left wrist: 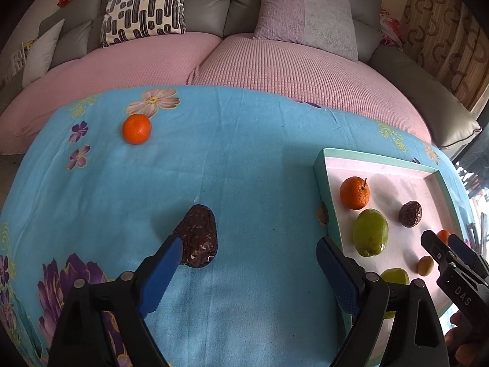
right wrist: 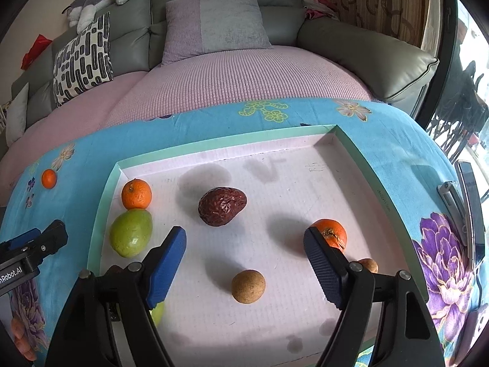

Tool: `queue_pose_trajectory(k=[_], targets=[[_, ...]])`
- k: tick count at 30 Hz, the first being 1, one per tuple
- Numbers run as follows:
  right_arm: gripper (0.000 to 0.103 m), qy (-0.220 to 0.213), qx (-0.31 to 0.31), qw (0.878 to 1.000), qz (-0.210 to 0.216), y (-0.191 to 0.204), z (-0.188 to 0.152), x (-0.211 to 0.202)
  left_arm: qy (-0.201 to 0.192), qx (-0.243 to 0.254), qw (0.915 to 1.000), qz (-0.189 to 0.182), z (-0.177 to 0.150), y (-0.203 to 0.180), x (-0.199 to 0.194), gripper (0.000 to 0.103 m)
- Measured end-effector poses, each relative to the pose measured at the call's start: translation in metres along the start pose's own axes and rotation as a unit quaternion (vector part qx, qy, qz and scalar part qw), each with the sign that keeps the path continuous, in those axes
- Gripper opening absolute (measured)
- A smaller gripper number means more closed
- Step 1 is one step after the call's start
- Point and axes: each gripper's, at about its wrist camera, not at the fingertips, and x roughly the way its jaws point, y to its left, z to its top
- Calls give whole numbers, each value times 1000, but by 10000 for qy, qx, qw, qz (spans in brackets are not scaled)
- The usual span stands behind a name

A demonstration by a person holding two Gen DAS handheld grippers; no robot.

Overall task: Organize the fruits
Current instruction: 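Open the left tool to release the tangerine while the right tool releases the date, then move both tools back toward the remaining date and tangerine on the cloth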

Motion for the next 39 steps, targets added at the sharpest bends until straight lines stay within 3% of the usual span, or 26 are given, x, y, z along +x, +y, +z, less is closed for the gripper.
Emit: queue_pose_trajectory(k=[5, 10, 13, 16, 26, 30, 39], targets=[[81, 18, -50, 10000, -53, 3, 0, 1, 40, -11, 10000, 38, -2, 0, 3, 93], [81, 33, -103, 9999, -54, 6, -1, 2, -35, 33, 9999, 156, -3, 0, 3, 103], [82, 35, -133, 9999, -14, 7, -1, 2, -48, 88, 9995, 283, -4, 1, 5, 103], [94, -1, -115, 9999, -4, 7, -2, 1, -5, 115, 9995, 308, -5, 2, 5, 103], [94, -36, -152, 9999, -36, 9, -2, 0, -135, 303, 9986, 409, -4, 6, -6, 103], [94, -102, -172, 9998, 55, 16, -1, -3, -207, 251, 9973, 652, -1, 20, -11, 103], [94, -206, -522, 9978, 348, 47, -3, -7, -363, -378, 9918, 1162, 6, 77, -24, 103]])
